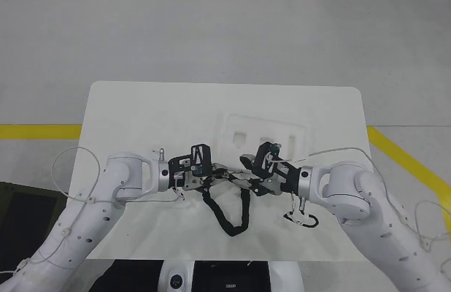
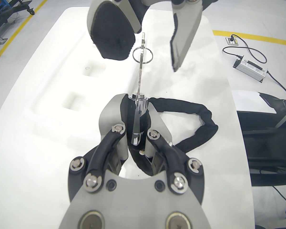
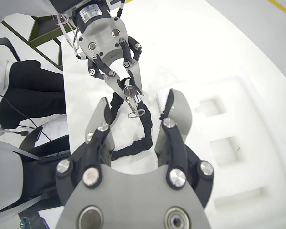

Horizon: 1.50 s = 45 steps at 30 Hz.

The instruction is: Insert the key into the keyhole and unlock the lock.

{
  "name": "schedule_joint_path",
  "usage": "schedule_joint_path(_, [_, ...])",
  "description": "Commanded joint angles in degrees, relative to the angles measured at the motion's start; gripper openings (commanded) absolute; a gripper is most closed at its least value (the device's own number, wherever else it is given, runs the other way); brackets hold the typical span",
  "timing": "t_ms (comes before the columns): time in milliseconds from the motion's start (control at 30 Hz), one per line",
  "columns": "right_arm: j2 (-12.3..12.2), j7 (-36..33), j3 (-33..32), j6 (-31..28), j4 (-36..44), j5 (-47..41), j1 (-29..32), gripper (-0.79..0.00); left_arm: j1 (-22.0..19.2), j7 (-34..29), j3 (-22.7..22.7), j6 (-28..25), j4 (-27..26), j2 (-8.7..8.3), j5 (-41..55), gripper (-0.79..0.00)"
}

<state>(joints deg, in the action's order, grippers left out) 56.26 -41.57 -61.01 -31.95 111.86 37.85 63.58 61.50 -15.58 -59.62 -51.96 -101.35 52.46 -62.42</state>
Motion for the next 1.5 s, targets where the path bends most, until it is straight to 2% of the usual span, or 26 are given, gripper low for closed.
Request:
schedule_joint_path(0, [0.1,-0.2,0.1,0.2,-0.7,-1.6,-0.2,-0.785,0.1,-0.1,-0.1,0.3,-0.2,0.00,-0.5,-0.785])
schedule_joint_path(333, [0.5,-0.9,0.9,2.9,-3.6,-8.7,-0.8,-0.785,1.8,-0.9,-1.9,3.6,-4.2,-0.30,-6.0,-0.785])
schedule_joint_path(700, [1.3,3.8,2.1,4.7,-6.7,-15.3,-0.8,-0.785,4.8,-3.1,-4.1,7.0,-9.0,-0.75,-12.1,-0.785])
schedule_joint_path(1167, [2.4,4.9,4.2,6.9,-9.0,-19.0,-1.4,-0.785,7.7,-4.3,-6.1,10.2,-13.4,-1.00,-17.0,-0.785])
schedule_joint_path(1200, [2.5,4.7,4.5,6.6,-9.0,-19.1,-1.6,-0.723,7.8,-4.2,-6.2,10.2,-13.4,-0.98,-17.0,-0.785])
schedule_joint_path(1233, [2.5,4.6,4.7,6.3,-9.2,-19.2,-1.8,-0.499,8.0,-3.8,-6.1,10.0,-13.3,-0.96,-16.6,-0.785])
schedule_joint_path(1267, [2.6,4.9,4.7,6.0,-9.2,-18.8,-2.0,-0.160,8.0,-3.5,-6.2,9.8,-13.0,-0.94,-16.1,-0.785])
schedule_joint_path(1300, [2.7,5.6,4.7,5.5,-9.1,-18.0,-2.1,0.000,7.9,-3.4,-6.3,9.5,-12.6,-0.94,-15.9,-0.785])
schedule_joint_path(1367, [2.6,6.0,4.5,3.8,-8.6,-14.1,-2.4,0.000,7.9,-3.1,-6.4,9.0,-11.8,-0.90,-14.9,-0.785])
schedule_joint_path(1467, [2.3,6.9,3.7,2.2,-6.5,-3.5,-2.6,0.000,7.6,-3.1,-6.6,8.3,-11.0,-0.86,-13.7,-0.785])
